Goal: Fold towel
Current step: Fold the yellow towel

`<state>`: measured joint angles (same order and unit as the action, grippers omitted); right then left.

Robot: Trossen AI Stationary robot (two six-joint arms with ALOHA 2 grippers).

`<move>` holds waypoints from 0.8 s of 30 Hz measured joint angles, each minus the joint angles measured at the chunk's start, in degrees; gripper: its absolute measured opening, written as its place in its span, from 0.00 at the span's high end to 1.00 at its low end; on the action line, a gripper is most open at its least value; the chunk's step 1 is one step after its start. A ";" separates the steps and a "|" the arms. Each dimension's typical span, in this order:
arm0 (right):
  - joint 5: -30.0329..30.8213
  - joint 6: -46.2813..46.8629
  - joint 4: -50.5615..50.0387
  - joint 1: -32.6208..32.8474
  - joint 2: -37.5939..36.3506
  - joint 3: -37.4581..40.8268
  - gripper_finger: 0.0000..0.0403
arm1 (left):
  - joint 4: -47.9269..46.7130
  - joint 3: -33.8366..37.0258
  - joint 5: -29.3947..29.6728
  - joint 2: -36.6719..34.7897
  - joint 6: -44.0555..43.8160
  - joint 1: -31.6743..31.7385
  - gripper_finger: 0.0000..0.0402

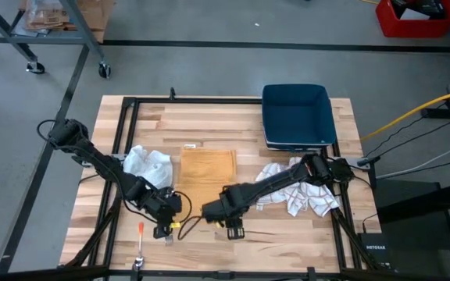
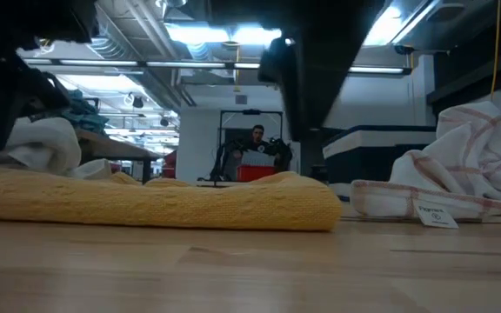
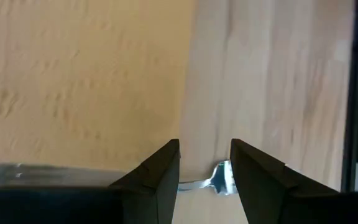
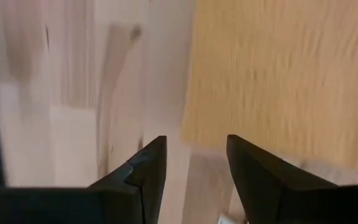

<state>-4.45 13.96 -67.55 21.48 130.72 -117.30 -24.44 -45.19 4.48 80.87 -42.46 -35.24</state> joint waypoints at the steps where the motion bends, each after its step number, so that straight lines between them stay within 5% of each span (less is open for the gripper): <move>1: 1.50 -0.80 0.88 0.63 0.00 0.00 0.58 | 0.29 0.00 0.49 0.08 0.84 -0.39 0.67; 24: 7.94 -2.15 3.76 3.62 7.18 1.23 0.58 | 1.97 -0.23 6.84 11.66 3.59 -2.21 0.67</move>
<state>3.49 11.81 -63.79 25.10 137.90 -116.07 -22.47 -45.42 11.32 92.53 -38.87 -37.45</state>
